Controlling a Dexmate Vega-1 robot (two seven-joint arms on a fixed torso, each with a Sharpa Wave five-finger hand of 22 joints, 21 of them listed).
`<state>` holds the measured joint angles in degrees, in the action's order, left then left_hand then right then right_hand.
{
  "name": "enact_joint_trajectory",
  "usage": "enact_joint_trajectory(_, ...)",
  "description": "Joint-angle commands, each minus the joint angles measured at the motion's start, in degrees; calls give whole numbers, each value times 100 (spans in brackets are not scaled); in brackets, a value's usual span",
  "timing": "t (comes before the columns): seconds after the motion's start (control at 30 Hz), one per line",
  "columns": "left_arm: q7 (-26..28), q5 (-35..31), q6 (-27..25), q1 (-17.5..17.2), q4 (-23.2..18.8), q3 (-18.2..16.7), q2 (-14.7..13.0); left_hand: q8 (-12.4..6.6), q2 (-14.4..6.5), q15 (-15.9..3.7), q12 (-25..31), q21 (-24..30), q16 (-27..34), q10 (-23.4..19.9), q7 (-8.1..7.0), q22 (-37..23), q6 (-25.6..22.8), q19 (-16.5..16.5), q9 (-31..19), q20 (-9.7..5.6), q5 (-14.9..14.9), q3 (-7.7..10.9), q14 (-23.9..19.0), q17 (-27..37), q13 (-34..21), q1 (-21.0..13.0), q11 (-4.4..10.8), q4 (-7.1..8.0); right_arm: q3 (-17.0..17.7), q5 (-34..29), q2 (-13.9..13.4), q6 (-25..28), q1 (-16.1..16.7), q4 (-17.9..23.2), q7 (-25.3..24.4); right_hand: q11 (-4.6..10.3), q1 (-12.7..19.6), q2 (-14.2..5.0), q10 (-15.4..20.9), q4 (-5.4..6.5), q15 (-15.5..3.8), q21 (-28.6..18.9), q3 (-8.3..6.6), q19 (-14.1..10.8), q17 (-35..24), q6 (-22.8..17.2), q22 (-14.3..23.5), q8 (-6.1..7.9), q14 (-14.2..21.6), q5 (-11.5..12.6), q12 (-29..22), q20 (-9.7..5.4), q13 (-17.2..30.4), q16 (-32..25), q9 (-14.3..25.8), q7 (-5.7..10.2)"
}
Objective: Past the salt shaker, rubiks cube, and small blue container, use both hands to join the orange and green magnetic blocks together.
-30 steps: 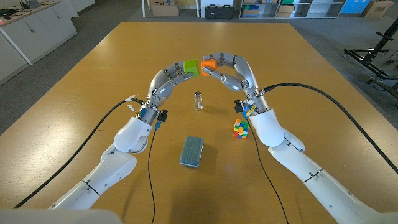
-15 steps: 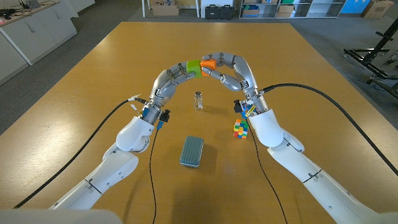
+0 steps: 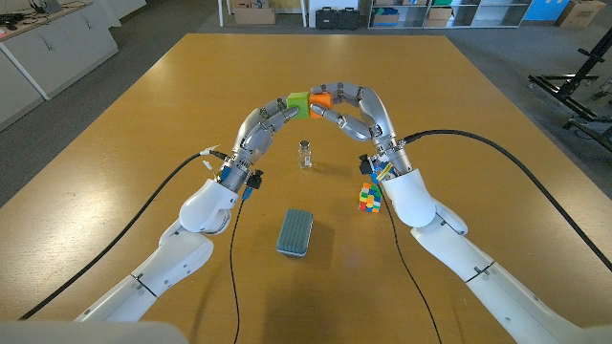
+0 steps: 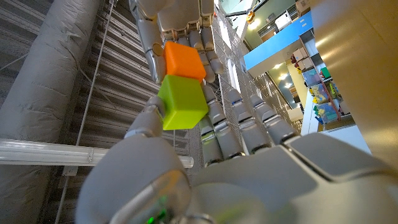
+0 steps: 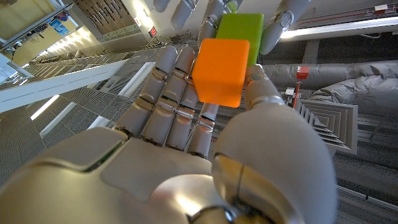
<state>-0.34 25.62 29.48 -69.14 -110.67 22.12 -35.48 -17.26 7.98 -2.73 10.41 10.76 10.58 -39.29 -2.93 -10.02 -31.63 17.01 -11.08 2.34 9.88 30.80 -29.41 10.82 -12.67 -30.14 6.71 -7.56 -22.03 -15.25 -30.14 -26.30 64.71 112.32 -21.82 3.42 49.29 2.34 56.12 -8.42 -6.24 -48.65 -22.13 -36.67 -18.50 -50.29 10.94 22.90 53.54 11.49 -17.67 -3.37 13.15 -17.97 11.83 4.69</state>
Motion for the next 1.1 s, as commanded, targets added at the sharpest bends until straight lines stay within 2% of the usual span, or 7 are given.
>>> enact_joint_trajectory(0.03,-53,43,-40,-5,18,22,-62,160,63,-520,-21,-16,-22,346,108,-10,335,-130,-30,69,-1,-74,219,18,-18,161,-125,-21,17,19,-12,15,35,36,-2,864,897,-897,886,20,-499,-36,-2,18,-11,-567,-6,16,-133,41,-19,-347,29,23,14,476)
enact_joint_trajectory(0.27,-83,47,-61,-9,26,33,-99,332,96,-382,-25,-20,-21,726,163,-11,699,-276,-41,170,5,-146,473,23,-8,328,-270,-43,18,30,-15,54,58,58,7,869,896,-892,894,19,-496,-42,3,19,-13,-568,-7,14,-136,42,-21,-345,32,25,14,482)
enact_joint_trajectory(0.63,-112,53,-92,30,68,76,-99,419,127,-255,-25,-62,-31,1028,217,-11,896,-552,-51,302,5,-210,728,28,-3,469,-364,-61,27,72,-20,54,104,28,-11,874,901,-890,894,16,-500,-56,8,22,-18,-576,-8,12,-136,46,-15,-348,33,27,14,482)
enact_joint_trajectory(0.83,-160,68,7,51,147,98,-67,503,191,-162,-15,-40,-15,1235,303,-12,1126,-634,-57,360,5,-307,874,34,-1,632,-499,-68,26,72,-21,73,109,33,-13,869,907,-894,890,14,-506,-61,7,28,-21,-575,-9,10,-133,49,-12,-348,37,27,14,475)
enact_joint_trajectory(0.97,-188,71,133,27,205,80,-58,540,205,-133,-18,-41,-14,1348,339,-12,1243,-686,-60,389,7,-348,949,37,1,702,-538,-71,23,46,-17,95,111,40,-23,874,908,-896,889,15,-503,-69,10,33,-26,-555,-10,-2,-133,50,-14,-346,47,28,14,466)
enact_joint_trajectory(1.1,-116,10,230,-54,213,17,-56,547,207,-87,-14,-75,-36,1470,358,-11,1299,-872,-64,434,12,-392,1113,38,2,775,-596,-79,34,3,-17,116,127,64,-56,876,908,-897,888,17,-500,-75,13,35,-29,-567,-10,1,-133,51,-11,-346,49,28,14,469)
